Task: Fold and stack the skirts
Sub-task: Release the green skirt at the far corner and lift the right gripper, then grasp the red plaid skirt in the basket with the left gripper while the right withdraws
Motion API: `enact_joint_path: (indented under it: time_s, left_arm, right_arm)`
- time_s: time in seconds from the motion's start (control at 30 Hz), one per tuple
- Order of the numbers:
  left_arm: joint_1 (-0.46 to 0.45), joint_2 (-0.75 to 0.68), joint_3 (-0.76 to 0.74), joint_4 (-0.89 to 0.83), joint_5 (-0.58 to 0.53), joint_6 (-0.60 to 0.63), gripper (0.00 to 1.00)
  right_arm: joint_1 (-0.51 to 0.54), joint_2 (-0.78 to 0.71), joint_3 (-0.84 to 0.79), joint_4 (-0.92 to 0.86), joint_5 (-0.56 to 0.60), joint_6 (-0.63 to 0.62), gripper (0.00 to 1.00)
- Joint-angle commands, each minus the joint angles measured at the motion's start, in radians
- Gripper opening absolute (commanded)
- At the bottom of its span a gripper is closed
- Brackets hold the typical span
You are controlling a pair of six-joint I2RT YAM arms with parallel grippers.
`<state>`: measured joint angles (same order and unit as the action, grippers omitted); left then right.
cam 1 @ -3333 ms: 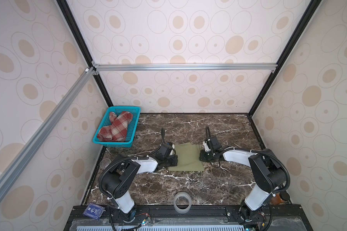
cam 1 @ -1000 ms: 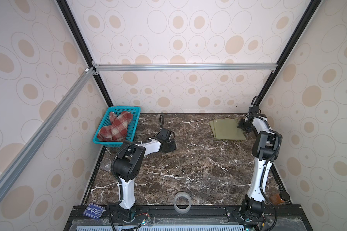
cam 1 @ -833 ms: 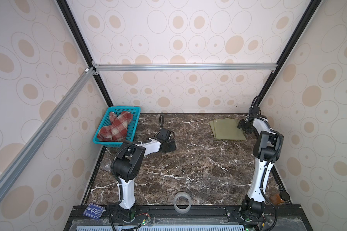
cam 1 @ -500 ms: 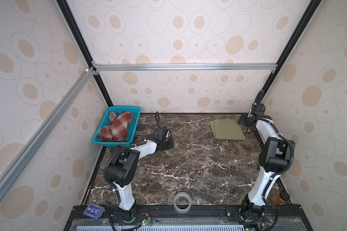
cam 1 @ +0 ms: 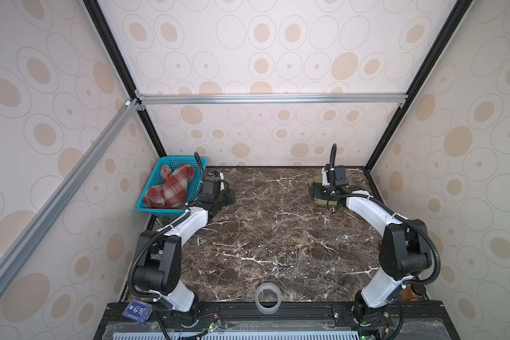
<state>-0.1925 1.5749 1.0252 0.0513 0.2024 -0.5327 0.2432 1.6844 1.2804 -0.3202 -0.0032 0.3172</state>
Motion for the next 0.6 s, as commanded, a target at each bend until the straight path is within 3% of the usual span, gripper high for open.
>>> enact_joint_path:
  time_s: [0.0,0.2,0.47,0.57]
  left_arm:
    - [0.06,-0.03,0.036,-0.023,-0.049,0.03,0.33]
    - [0.224,-0.061,0.061,-0.049,0.018,0.012,0.44]
    - [0.415,-0.017,0.142,-0.101,0.071,0.031,0.48]
    - [0.458,0.009,0.179,-0.117,0.08,0.033,0.57]
  right_arm:
    - [0.031,-0.084,-0.042,-0.003,0.002,0.036,0.74]
    - [0.094,-0.168,-0.098,-0.043,-0.024,0.061,0.73]
    - [0.132,-0.273,-0.233,-0.019,0.006,0.103,0.73]
    - [0.135,-0.294,-0.294,0.027,-0.015,0.128,0.73]
